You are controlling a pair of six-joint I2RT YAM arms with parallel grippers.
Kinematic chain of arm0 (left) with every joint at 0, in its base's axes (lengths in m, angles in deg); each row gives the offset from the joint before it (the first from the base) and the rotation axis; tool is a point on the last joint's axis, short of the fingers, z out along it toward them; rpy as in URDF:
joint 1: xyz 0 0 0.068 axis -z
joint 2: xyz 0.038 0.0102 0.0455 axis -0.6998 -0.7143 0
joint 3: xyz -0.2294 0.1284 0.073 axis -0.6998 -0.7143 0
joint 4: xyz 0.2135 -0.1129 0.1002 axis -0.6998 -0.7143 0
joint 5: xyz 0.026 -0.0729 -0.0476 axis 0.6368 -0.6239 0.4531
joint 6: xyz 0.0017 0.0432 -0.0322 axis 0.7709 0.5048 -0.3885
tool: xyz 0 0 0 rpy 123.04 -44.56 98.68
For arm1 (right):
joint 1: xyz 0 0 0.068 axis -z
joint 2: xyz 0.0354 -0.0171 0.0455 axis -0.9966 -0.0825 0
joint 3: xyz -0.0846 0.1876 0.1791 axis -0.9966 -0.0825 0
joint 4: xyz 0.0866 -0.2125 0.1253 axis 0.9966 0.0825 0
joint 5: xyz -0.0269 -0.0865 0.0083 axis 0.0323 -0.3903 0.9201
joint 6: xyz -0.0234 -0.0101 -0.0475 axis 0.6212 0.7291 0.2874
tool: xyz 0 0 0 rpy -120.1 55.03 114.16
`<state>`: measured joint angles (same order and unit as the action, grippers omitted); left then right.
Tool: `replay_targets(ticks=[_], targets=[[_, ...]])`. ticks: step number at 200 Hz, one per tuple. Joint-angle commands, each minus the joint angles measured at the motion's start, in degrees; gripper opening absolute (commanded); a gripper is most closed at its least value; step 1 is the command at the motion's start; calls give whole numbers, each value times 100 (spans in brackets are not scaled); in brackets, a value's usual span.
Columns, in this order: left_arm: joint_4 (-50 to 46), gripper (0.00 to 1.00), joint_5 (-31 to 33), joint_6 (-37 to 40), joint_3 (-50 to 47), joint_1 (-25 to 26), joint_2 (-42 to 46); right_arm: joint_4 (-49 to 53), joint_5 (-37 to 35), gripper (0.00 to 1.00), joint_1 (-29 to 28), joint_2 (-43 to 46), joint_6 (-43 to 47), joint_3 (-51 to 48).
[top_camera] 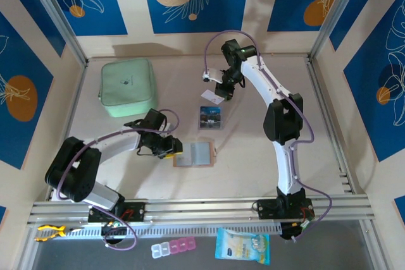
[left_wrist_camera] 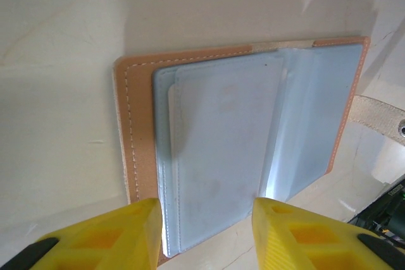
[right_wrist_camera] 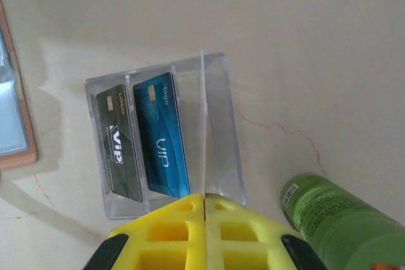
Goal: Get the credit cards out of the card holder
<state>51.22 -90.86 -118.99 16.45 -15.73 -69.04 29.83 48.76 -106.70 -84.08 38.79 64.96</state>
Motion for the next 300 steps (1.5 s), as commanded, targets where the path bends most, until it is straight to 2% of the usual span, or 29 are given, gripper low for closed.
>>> replay_targets(ticks=[1, 52, 66, 88, 157, 189, 242, 270, 286, 300], targets=[[-184, 42, 42, 80, -97, -75, 143, 161, 125, 0, 47, -186, 227, 83], [-204, 42, 42, 82, -128, -110, 165, 16, 137, 0, 78, -288, 243, -149], [-207, 42, 33, 75, -128, -109, 152, -132, 92, 13, 81, -240, 141, -175], [-207, 42, 42, 74, -119, -105, 169, -424, 214, 23, 102, -57, -15, -272], [-145, 42, 24, 75, -128, -126, 135, -1207, 213, 22, 87, 372, -873, -707], [-95, 41, 7, 94, -89, -118, 90, -1653, 301, 21, 21, 674, -2160, -1129], [-32, 31, -21, 140, -42, -118, -9, -2735, 835, 19, -145, 1517, -5145, -2526], [-29, 27, -10, 178, -31, -124, -24, -3038, 1014, 13, -256, 1906, -6592, -3277], [33, 24, -27, 161, -45, -125, -33, -3092, 1099, 7, -294, 2054, -7422, -3657], [86, 22, -46, 144, -58, -125, -41, -3263, 1470, 5, -307, 2193, -8040, -4064]])
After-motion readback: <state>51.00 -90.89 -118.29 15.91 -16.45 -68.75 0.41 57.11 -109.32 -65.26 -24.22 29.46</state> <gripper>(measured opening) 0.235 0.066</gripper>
